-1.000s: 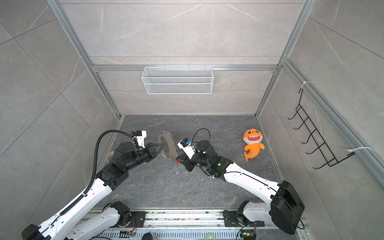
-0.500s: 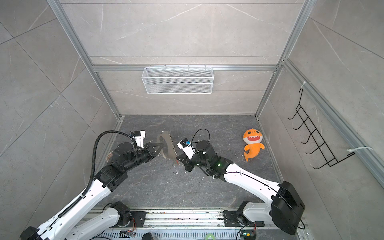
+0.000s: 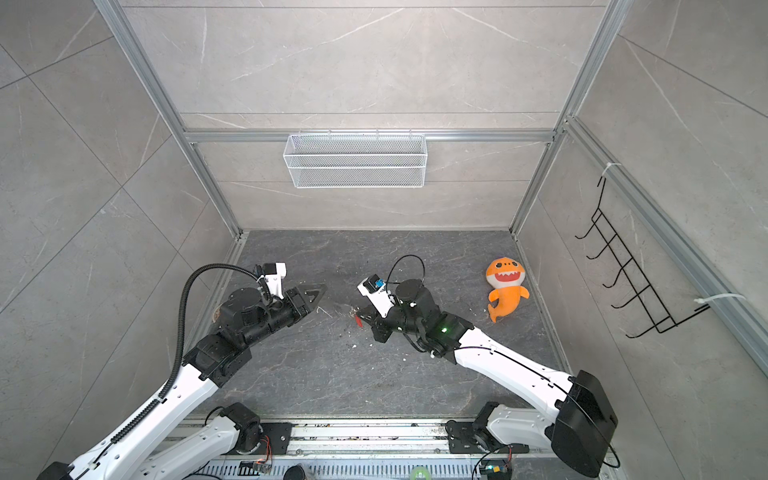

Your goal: Remove the keys from the keyring

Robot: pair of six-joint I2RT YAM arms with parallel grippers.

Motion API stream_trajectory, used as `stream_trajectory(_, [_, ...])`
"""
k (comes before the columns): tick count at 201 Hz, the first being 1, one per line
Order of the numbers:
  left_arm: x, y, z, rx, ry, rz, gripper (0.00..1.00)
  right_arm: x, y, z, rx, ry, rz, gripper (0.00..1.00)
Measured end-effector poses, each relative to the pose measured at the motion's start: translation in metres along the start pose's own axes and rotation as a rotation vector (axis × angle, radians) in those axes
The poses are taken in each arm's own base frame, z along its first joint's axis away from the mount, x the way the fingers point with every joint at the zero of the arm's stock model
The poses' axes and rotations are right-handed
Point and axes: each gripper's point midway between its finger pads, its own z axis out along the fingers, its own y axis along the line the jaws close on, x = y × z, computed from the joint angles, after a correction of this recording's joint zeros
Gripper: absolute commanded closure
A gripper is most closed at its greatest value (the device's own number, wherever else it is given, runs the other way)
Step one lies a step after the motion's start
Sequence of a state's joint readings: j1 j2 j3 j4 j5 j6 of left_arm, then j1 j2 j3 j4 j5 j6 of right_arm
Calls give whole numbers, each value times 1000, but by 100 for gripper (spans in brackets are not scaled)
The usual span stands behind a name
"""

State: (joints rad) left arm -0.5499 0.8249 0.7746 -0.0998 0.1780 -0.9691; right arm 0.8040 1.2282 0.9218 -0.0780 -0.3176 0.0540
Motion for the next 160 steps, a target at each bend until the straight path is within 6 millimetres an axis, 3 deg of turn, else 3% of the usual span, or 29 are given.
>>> stream_trajectory(58, [-1,5,-8,-15,7,115,51,-1,7,-6,-24,51,-13,100])
stream_trajectory(111, [26,-19,16,187,164,269,54,-7,18,-11,-81,58,-53,100])
stream_trajectory(139, [32,-28,18,258,195,319,64,-18,26,-15,-129,35,-68,100])
stream_trajectory(160, [34,-38,16,322,197,348,65,-27,30,-19,-170,14,-81,100])
